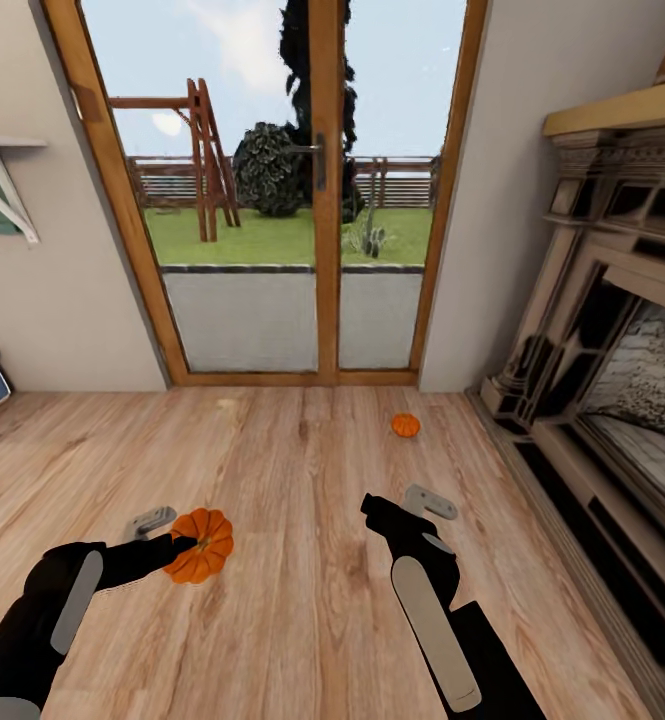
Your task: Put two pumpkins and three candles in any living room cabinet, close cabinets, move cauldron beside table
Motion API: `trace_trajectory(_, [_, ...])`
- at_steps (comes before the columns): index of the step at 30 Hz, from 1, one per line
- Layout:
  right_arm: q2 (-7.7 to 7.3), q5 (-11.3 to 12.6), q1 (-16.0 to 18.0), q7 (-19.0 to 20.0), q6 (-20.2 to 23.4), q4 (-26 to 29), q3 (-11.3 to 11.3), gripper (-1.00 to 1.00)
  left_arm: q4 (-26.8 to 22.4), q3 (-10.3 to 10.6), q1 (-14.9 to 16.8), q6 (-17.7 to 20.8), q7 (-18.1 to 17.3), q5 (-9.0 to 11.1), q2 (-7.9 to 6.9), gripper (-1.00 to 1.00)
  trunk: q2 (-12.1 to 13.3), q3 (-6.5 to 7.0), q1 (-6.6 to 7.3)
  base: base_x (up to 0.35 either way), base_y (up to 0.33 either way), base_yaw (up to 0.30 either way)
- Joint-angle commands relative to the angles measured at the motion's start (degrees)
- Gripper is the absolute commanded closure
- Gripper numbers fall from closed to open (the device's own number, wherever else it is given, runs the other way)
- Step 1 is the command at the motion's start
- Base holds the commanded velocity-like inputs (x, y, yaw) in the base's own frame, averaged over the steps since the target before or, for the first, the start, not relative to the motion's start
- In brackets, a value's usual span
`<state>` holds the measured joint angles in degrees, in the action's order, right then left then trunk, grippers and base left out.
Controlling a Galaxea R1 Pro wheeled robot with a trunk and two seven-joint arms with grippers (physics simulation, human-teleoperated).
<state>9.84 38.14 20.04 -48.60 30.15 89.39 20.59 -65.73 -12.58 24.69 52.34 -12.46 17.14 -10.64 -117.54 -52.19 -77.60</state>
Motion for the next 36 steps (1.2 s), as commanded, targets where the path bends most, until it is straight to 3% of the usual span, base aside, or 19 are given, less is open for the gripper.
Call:
trace_trajectory(1, [0.00,0.00,0.00,0.00,0.00,0.00,0.02,-1.00,-0.01,0.00,0.01,0.04,-0.02,0.44,0.00,1.00,0.00,0.00,0.00,0.317,0.098,0.000])
trace_trajectory(22, [-0.01,0.00,0.00,0.08,-0.25,0.00,0.06,-1.00,0.00,0.01,0.01,0.04,-0.08,0.47,-0.02,1.00,0.00,0.00,0.00,0.317,0.097,0.000])
trace_trajectory(36, [-0.01,0.00,0.00,0.06,-0.69,-0.53,-0.02,-1.00,-0.01,0.00,0.01,0.04,-0.11,0.51,-0.08,1.00,0.00,0.00,0.00,0.321,0.008,0.000])
